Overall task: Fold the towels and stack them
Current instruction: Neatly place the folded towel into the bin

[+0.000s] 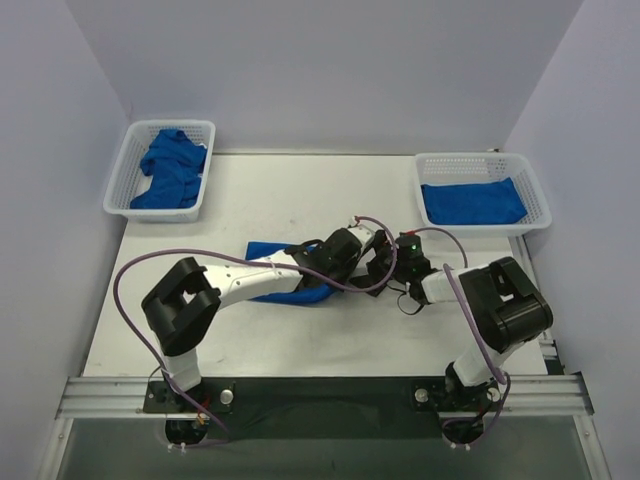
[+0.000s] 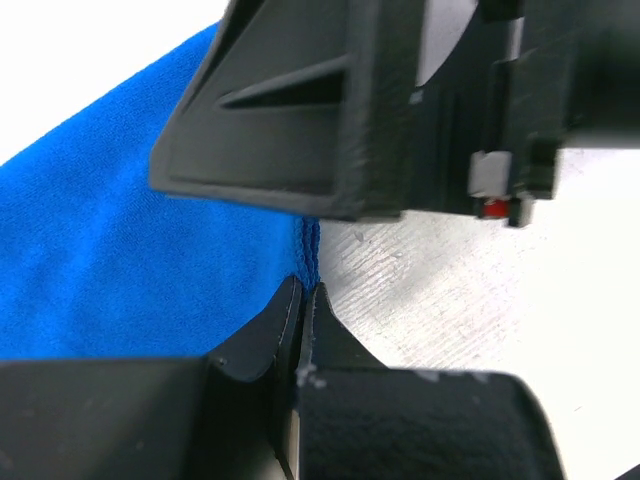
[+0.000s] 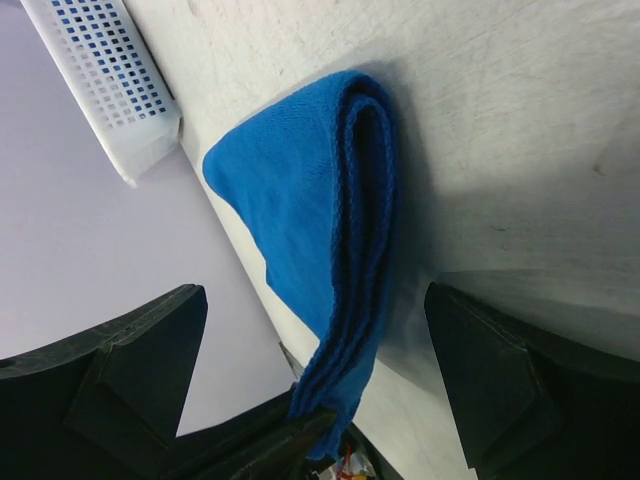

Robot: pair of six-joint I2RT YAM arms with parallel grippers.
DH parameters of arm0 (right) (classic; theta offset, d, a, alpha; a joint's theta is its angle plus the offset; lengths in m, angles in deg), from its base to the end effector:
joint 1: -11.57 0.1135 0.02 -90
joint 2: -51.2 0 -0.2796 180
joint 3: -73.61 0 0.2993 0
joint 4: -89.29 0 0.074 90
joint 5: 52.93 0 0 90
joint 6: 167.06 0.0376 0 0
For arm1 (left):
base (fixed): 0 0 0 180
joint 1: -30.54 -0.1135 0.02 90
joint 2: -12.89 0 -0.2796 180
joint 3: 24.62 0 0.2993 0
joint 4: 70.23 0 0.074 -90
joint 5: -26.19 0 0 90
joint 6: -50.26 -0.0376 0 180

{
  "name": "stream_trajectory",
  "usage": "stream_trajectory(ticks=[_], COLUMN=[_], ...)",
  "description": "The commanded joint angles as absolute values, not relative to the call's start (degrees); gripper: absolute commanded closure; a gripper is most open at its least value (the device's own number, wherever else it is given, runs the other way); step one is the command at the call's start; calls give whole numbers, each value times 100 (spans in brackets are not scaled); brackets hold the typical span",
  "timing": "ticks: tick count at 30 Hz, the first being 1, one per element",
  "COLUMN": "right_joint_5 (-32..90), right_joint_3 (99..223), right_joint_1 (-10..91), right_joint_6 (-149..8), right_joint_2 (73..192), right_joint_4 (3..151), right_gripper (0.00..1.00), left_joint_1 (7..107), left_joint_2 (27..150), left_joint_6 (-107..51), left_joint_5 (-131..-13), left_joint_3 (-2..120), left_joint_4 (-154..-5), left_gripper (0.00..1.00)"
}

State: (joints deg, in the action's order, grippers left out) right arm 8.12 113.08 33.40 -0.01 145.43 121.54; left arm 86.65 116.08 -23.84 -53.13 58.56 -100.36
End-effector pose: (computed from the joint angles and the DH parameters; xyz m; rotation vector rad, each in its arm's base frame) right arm 0.2829 0.1329 0.1070 0.7022 2.1838 1.5268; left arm 0.2490 -0.3582 0.1981 0.7651 2.3321 -0.3374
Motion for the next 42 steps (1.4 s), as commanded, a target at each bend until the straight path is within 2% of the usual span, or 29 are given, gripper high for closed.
stream_trajectory(ticks=[1, 7, 16, 19, 20, 22, 23, 26, 29, 30, 31, 34, 37, 42], right_joint_5=[1088, 1027, 1035, 1035, 1018, 974, 965, 983, 1026, 1061, 1088, 1272, 1404, 1721], right_joint_3=[11312, 11620, 11638, 11638, 11638, 11682, 11716, 11839, 12120, 12225, 12453, 12841, 13315, 14447], right_joint_1=[3495, 3653, 3741, 3741, 3741, 3741, 3724, 3671, 3583, 3565, 3539, 3390, 3179, 2915], right_joint_6=[-51, -122, 10, -51, -103, -182, -305, -690, -1174, -1559, -1806, -2730, -3545, -4795], right_joint_2=[15042, 15376, 15587, 15596, 15579, 15553, 15526, 15368, 15149, 15096, 15000, 14850, 14779, 14717], right_joint_4=[11350, 11341, 11570, 11552, 11535, 11465, 11369, 10964, 10236, 9973, 9492, 8489, 7802, 6535], right_gripper=[2, 7, 32, 42, 51, 59, 72, 91, 100, 100, 100, 100, 100, 100], left_joint_1=[8644, 8661, 8810, 8881, 8890, 8907, 8916, 8916, 8890, 8872, 8855, 8653, 8197, 7118], left_joint_2=[11308, 11378, 11431, 11466, 11475, 11502, 11493, 11388, 11168, 10985, 10879, 10317, 9675, 8657], left_joint_6=[-2269, -2112, -1944, -1926, -1926, -1900, -1883, -1839, -1795, -1760, -1672, -1549, -1417, -1434], left_joint_5=[-5265, -5212, -5036, -5010, -5018, -5054, -5054, -5054, -5167, -5264, -5299, -5352, -5466, -5546], left_joint_3=[6086, 6078, 6139, 6139, 6139, 6148, 6139, 6095, 6077, 6077, 6069, 5937, 5621, 4666], left_joint_4=[-9770, -9717, -9621, -9594, -9594, -9612, -9629, -9664, -9734, -9813, -9849, -9981, -10095, -10245], left_gripper=[100, 100, 100, 100, 100, 100, 100, 80, 51, 44, 27, 9, 3, 3])
